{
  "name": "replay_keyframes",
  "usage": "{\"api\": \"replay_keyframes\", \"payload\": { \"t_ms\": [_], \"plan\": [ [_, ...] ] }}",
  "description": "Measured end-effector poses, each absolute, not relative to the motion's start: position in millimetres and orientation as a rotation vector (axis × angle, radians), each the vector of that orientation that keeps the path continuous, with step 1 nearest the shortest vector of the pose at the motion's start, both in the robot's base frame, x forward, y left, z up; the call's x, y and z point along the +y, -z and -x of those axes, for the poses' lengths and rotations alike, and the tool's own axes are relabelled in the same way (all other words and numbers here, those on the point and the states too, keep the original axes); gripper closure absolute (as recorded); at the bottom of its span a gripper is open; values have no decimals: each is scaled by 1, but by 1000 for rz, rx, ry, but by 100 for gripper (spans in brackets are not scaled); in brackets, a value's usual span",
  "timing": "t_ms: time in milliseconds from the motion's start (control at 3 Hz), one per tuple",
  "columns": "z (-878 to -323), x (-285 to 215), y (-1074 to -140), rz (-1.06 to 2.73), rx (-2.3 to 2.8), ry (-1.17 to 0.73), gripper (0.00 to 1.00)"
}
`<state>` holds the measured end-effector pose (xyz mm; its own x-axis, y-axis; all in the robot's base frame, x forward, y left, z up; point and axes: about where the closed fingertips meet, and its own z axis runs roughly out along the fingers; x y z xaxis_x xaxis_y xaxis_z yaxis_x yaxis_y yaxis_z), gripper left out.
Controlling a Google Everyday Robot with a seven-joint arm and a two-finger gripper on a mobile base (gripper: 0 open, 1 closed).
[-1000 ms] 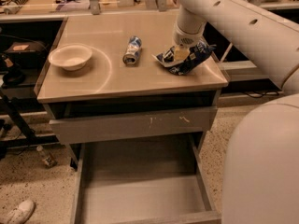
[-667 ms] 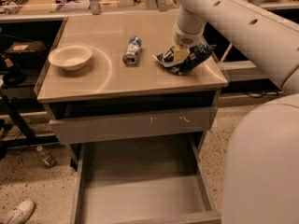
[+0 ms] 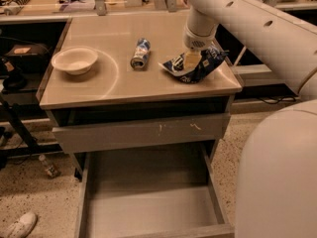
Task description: Pick blue chip bag from middle drawer and place on counter
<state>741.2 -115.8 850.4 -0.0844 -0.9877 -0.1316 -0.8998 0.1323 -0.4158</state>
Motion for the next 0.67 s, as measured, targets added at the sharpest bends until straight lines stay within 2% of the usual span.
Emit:
{"api": "replay_keyframes", "payload": {
  "t_ms": [333,667],
  "plan": [
    [-741,-116,-850,1821,2042,321,0],
    [-741,-116,-850,1821,2042,321,0]
  ]
}}
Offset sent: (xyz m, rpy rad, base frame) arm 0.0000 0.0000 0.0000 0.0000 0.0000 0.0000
